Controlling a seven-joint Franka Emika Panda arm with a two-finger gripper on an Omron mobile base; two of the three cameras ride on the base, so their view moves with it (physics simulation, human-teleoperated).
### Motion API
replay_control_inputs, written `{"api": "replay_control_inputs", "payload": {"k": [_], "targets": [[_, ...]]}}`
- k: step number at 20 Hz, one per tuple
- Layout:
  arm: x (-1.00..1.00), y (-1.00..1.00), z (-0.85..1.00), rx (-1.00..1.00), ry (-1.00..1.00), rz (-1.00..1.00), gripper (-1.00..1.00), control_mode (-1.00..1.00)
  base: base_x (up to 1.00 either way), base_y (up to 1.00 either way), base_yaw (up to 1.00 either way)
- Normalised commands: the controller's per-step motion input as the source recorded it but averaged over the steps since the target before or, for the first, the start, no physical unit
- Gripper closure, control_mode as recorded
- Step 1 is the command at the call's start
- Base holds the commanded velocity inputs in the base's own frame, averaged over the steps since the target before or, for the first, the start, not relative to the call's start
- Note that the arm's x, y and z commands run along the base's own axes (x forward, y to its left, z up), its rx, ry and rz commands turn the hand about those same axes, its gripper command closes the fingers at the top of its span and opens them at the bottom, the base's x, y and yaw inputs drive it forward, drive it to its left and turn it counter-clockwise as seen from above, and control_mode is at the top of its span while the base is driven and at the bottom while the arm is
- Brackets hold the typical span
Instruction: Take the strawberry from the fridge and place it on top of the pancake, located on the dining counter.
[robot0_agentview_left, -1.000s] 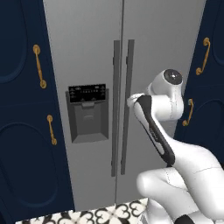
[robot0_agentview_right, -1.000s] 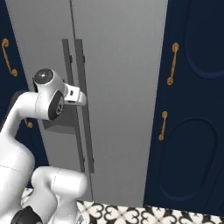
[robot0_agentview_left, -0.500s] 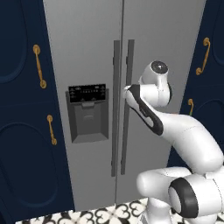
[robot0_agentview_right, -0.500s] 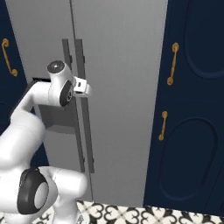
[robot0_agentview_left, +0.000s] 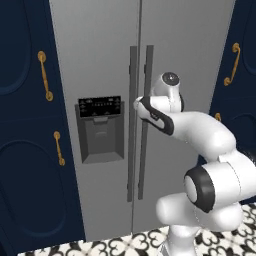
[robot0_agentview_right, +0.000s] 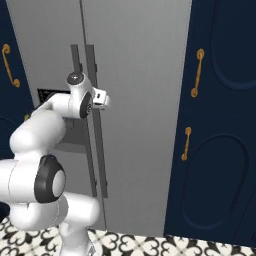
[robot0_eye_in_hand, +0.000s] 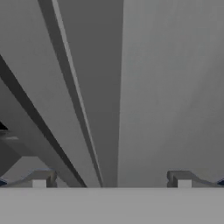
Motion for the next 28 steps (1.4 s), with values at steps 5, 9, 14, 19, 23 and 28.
{"api": "replay_control_inputs", "payload": {"k": [5, 9, 14, 19, 23, 28], "targets": [[0.67, 0.0, -0.18, 0.0, 0.0, 0.0, -1.0, -1.0, 0.0, 0.0, 0.0], [0.6, 0.0, -0.24, 0.0, 0.0, 0.0, -1.0, -1.0, 0.0, 0.0, 0.0], [0.48, 0.0, -0.33, 0.0, -0.1, 0.0, -1.0, -1.0, 0.0, 0.0, 0.0], [0.37, 0.0, -0.49, 0.0, -0.29, -0.06, -1.0, -1.0, 0.0, 0.0, 0.0], [0.79, -0.04, -0.34, 0.0, -0.1, -0.07, 1.0, -1.0, 0.0, 0.0, 0.0], [0.54, -0.62, -0.45, 0.03, 0.0, -0.05, 1.0, -1.0, 0.0, 0.0, 0.0]]}}
